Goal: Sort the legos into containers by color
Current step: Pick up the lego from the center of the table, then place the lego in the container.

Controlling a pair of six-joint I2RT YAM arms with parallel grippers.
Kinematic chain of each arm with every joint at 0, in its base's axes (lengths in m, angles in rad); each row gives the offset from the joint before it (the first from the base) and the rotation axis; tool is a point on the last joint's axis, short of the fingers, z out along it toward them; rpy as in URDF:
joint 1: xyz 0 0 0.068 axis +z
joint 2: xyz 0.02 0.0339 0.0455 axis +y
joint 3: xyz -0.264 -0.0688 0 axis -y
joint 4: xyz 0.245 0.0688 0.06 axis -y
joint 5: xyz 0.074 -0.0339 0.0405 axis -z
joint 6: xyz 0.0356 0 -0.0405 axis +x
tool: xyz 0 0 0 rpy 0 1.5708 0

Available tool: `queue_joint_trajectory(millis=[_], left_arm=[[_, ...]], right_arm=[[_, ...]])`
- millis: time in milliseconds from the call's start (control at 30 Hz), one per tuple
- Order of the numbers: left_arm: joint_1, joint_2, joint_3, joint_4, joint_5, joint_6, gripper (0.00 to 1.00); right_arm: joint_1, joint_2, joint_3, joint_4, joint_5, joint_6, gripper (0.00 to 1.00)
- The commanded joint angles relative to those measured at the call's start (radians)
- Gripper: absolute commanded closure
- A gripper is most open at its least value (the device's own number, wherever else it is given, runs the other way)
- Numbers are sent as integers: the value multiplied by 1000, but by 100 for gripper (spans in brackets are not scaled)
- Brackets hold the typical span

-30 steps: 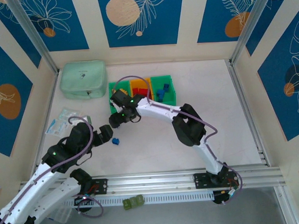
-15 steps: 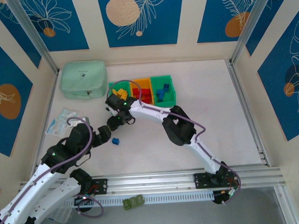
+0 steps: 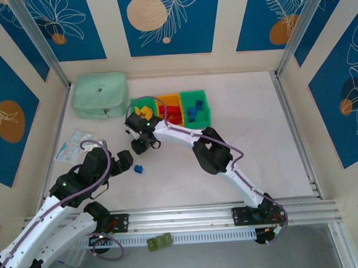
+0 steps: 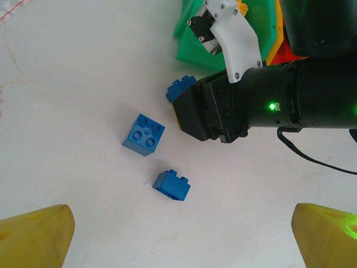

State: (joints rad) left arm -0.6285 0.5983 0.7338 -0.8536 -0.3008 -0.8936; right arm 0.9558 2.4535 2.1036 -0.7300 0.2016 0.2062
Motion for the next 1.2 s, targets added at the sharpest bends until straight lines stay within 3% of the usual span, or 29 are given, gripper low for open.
queue_joint_trajectory(millis=[0, 167, 367, 667, 900, 1167], left_arm=[[12, 0, 7, -7, -16, -8, 1], [12, 7, 28, -7, -9, 2, 1], [12, 66, 65, 12, 37, 38, 1], [12, 221, 88, 151, 141, 91, 1], [10, 356, 126, 273, 197, 113, 1], [10, 463, 140, 416, 244, 116, 1]], right_arm=[[11, -38, -4, -30, -15, -9, 65], [11, -119, -90, -16, -10, 3, 69], [-1, -317, -324, 57, -6, 56, 70], [-124, -615, -593, 50, 17, 165, 71], [-314, -684, -589, -7, 45, 188, 71], [-442, -545, -420, 1, 106, 148, 70]])
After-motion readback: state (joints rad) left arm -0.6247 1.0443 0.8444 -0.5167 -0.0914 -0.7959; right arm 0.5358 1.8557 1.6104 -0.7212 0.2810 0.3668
